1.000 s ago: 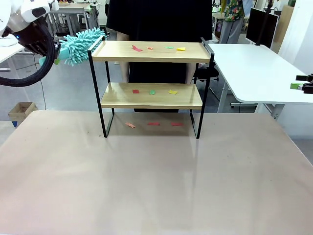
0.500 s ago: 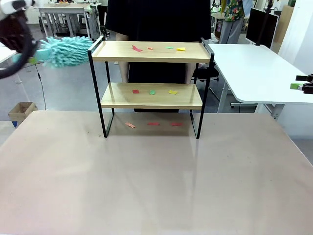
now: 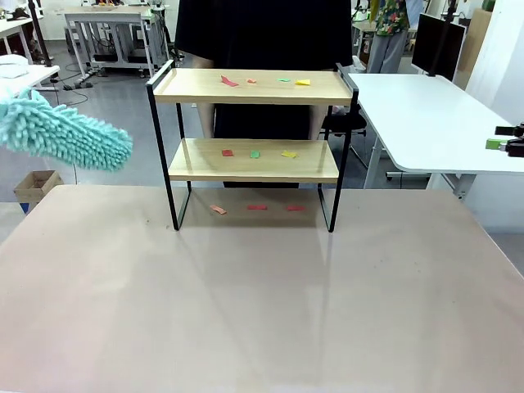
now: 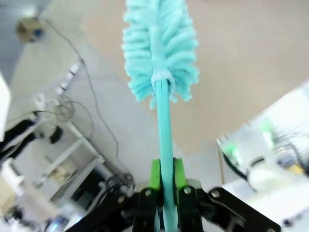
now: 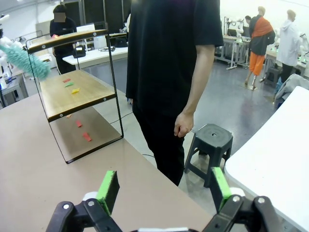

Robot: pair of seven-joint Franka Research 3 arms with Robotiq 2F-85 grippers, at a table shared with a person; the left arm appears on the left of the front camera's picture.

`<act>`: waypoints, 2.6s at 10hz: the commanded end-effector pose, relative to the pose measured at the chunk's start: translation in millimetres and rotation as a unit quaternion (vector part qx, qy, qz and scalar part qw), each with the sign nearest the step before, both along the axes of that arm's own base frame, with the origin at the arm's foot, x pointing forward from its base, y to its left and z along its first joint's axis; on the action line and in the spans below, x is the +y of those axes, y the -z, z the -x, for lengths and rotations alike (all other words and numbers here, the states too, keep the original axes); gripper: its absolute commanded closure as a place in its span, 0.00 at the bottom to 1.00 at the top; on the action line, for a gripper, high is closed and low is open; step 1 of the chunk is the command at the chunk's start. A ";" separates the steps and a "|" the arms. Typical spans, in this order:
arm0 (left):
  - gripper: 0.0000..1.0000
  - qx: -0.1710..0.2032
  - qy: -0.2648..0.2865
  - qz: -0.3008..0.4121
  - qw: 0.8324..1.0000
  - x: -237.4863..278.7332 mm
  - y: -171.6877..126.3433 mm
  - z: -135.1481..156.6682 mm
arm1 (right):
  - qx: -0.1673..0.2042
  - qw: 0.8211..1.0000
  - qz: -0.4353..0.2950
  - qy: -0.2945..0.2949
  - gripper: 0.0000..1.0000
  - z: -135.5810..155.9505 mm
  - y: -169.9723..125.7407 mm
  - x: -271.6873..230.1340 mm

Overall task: Clean the shelf.
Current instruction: Clean the specific section of the Shelf indicated by the human with the Duster.

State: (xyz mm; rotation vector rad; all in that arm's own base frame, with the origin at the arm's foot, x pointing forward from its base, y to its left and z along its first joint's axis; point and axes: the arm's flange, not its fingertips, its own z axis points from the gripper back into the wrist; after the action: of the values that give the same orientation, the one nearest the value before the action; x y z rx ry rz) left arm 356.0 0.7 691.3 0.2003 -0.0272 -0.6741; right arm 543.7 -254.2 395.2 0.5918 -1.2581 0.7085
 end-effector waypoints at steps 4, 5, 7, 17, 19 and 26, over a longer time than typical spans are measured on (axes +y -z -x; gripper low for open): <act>0.87 0.159 0.178 0.036 0.970 -38.7 16.0 56.4 | -0.001 1.000 0.002 -0.002 0.00 -0.3 -2.2 1.6; 0.87 0.185 0.215 0.054 0.957 -53.4 27.3 63.0 | -0.001 1.000 0.002 -0.002 0.00 -0.3 -2.2 1.6; 0.87 0.206 0.262 0.052 0.941 -76.4 38.1 66.2 | -0.001 1.000 0.002 -0.002 0.00 -0.3 -2.2 1.6; 0.87 0.209 0.262 0.049 0.941 -88.9 45.3 64.2 | -0.001 1.000 0.002 -0.002 0.00 -0.3 -2.2 1.6; 0.87 0.209 0.262 0.049 0.941 -88.9 45.3 64.2 | -0.001 1.000 0.002 -0.002 0.00 -0.3 -2.2 1.6; 0.87 0.209 0.262 0.049 0.941 -88.9 45.3 64.2 | -0.001 1.000 0.002 -0.002 0.00 -0.3 -2.2 1.6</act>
State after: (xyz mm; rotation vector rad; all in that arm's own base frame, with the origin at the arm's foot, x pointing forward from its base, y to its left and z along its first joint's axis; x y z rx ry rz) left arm 295.1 -89.2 644.7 -0.0529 0.3018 -1.2429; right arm 543.7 -254.2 395.2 0.5919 -1.2581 0.7085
